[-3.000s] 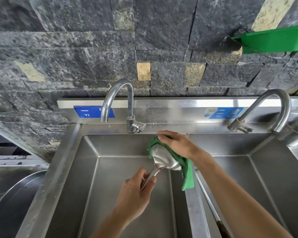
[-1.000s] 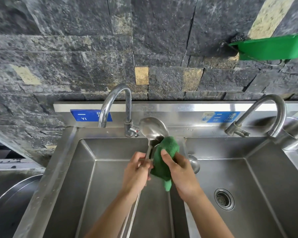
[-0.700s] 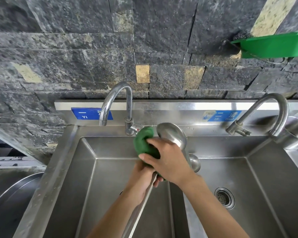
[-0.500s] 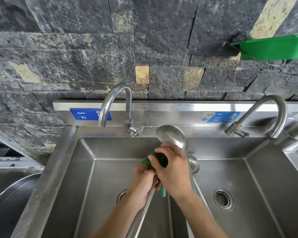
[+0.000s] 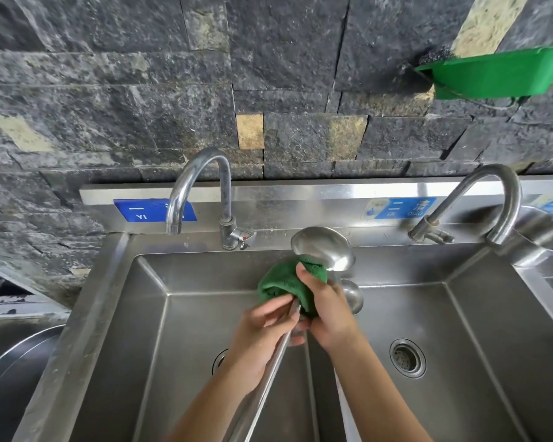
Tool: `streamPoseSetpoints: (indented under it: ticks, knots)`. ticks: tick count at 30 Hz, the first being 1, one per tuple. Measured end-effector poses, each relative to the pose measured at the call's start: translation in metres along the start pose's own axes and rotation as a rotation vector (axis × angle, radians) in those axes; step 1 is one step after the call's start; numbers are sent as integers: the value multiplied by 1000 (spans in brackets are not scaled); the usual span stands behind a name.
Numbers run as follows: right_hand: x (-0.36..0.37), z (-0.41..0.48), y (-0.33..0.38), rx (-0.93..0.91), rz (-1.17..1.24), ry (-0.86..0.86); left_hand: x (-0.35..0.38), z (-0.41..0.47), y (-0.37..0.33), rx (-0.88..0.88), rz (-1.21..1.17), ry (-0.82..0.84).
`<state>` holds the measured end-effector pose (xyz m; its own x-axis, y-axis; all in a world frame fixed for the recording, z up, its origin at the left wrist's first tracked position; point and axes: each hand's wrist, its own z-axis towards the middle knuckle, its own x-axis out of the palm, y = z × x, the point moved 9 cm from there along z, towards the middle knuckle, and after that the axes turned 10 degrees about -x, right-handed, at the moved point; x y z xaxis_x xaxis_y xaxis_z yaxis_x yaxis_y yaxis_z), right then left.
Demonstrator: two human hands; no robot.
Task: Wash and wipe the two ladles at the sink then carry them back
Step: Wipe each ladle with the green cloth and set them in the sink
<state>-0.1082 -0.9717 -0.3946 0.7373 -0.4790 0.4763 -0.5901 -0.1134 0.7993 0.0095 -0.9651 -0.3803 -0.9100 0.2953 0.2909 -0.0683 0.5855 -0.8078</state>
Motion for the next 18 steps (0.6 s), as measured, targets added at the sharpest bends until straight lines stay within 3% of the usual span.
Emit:
streamPoseSetpoints:
  ticks: [4,8,12,18]
  knots:
    - [5,16,17,-60,58,14,-5,-9,2,15,103,38]
    - [7,37,55,-166,53,-14,-22,-22,34,-53,351,35]
    - [17,48,78,-228,2,21,-29,-30,17,196,641,-174]
    - [34,2,36,-138,-68,97,4,-19,-30,393,673,-329]
